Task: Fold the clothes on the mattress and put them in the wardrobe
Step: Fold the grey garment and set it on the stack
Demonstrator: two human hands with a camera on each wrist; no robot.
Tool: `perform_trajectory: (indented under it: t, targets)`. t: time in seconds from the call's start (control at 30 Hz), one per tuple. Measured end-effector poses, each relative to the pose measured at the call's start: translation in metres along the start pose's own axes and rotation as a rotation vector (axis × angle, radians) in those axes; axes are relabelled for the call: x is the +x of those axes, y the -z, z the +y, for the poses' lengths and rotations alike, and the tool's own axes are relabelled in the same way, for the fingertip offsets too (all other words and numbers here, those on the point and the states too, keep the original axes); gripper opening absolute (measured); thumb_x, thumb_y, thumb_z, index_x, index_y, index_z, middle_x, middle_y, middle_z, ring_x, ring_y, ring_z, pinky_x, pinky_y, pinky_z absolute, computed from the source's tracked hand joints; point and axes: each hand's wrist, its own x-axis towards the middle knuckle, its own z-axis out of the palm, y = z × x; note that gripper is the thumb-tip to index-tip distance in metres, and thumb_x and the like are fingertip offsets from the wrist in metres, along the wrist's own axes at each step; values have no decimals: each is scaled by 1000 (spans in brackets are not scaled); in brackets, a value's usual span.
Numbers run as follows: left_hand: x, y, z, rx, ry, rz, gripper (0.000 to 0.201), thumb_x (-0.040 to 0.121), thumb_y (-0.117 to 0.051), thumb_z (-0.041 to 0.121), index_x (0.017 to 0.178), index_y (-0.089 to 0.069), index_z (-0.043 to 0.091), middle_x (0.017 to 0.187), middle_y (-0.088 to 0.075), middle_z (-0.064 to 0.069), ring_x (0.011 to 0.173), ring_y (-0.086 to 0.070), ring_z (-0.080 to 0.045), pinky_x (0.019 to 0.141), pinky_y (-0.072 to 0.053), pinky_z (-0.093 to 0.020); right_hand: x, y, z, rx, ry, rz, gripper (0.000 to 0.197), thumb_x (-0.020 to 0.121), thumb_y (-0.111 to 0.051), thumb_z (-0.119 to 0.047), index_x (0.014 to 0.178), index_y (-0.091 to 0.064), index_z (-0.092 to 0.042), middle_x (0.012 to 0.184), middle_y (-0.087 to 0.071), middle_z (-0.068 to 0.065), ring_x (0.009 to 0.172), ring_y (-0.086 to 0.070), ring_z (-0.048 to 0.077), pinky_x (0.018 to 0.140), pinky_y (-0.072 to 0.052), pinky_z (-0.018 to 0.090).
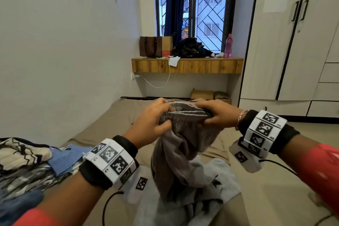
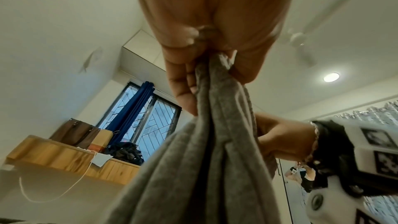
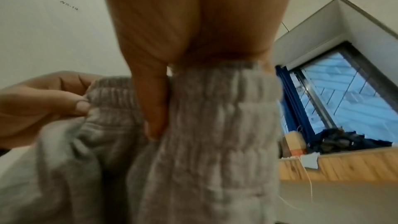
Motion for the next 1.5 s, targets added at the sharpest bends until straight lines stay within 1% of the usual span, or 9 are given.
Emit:
perform_trajectory:
  t: [0.17,0.3,0.4,0.57,0.73,0.93,1.1,1.3,1.5]
  targets:
    - [-2,13,4,-282,131,216,40,85,-58,9,106,-38,37,101,-53,-11,88,-60,-21,75,-56,-30,6,31,-10,-110,70,77,40,84,-66,-25,122,-54,-17,112,-63,8,103,-57,25,90,-44,41]
    - [17,33,11,-390,86,398,48,85,-57,-5,110,-34,29,96,-60,-17,87,-63,-25,77,-55,-33,8,67,-27,-138,240,17,62,87,-61,-18,125,-23,-50,115,-61,7,96,-59,23,82,-50,36]
    - [35,47,15,-394,27,476,47,81,-61,5,110,-34,30,95,-61,-3,87,-63,-18,75,-55,-30,9,94,-37,-370,384,16,39,87,-47,-22,116,-47,-48,122,-53,6,105,-53,24,86,-47,39]
    - [63,59,28,-347,-19,660,43,86,-63,9,116,-34,19,105,-58,4,88,-61,1,73,-49,-14,29,161,-55,-741,190,64,51,88,-51,-12,125,-49,-47,127,-41,-2,104,-48,19,75,-37,26]
    - [59,62,33,-184,-103,835,11,86,-52,22,96,-48,25,88,-57,12,77,-56,2,62,-43,-9,45,246,-71,-746,31,479,38,88,-57,-31,126,-54,-29,119,-48,9,107,-48,31,84,-41,39]
    - [59,42,44,-495,2,527,20,82,-49,44,93,-50,27,86,-61,1,76,-61,-8,56,-52,-26,54,305,-88,-700,-108,804,44,89,-49,-51,120,-48,-19,105,-45,11,90,-46,30,73,-38,37]
    - [68,38,40,-568,183,366,87,46,-63,81,114,-40,31,114,-56,6,105,-58,-6,91,-52,-31,55,322,-101,-601,-161,952,71,79,-31,-79,116,-43,-19,108,-51,18,87,-52,33,72,-43,40]
    - [69,42,50,-619,306,191,57,76,-71,34,126,-46,19,121,-60,2,112,-58,-12,97,-49,-32,52,316,-105,-794,-133,848,41,96,-44,-38,131,-41,-17,124,-44,22,107,-44,42,84,-39,52]
    - [69,35,40,-678,282,443,15,94,-49,10,101,-57,19,108,-65,-4,103,-62,-19,93,-50,-36,49,313,-102,-609,-156,888,76,81,-29,-77,126,-39,-17,114,-52,20,94,-54,39,82,-49,49]
